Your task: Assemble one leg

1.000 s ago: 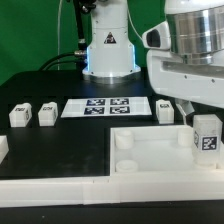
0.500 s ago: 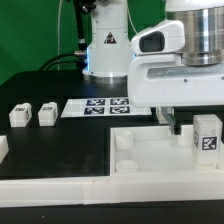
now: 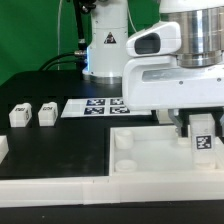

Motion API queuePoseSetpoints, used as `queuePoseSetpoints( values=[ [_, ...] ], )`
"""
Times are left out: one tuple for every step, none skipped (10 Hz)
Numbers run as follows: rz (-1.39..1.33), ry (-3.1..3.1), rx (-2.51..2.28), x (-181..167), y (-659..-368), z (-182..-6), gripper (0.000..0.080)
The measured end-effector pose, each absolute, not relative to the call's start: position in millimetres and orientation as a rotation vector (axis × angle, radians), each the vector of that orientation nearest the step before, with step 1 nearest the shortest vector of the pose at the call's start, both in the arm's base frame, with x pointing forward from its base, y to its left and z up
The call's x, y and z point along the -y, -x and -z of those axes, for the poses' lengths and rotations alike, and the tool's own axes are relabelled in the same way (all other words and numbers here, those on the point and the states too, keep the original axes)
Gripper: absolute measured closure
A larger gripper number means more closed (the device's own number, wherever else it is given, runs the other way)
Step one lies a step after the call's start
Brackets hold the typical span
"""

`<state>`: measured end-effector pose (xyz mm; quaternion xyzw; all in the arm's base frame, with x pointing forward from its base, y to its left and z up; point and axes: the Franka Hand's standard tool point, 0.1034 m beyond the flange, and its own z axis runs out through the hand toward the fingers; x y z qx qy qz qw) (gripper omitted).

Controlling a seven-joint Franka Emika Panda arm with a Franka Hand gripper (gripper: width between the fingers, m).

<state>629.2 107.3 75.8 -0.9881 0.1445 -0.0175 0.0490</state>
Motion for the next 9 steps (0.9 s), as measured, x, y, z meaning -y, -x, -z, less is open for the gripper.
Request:
queuePoseSetpoints(
  values=[
    [0.037, 2.956, -0.675, -109.0, -628.9, -75.6, 0.0509],
    [0.031, 2.933, -0.764, -109.2, -628.9, -74.9, 0.0509],
    [0.013, 2.847, -1.046, -108.2, -629.1, -74.0, 0.0509],
    [0.000, 2.765, -1.256, -107.6, -628.8, -73.8, 0.0509],
    [-0.024, 2.635, -1.487, -106.2, -628.2, -73.2, 0.0509],
    [-0.069, 2.418, -1.792, -104.3, -627.1, -72.6, 0.0509],
    [-0.098, 2.238, -1.984, -103.1, -625.8, -72.1, 0.0509],
    [-0.112, 2.137, -2.071, -101.5, -625.5, -71.9, 0.0508],
    [-0.129, 1.966, -2.234, -101.2, -624.4, -71.7, 0.0508]
  ],
)
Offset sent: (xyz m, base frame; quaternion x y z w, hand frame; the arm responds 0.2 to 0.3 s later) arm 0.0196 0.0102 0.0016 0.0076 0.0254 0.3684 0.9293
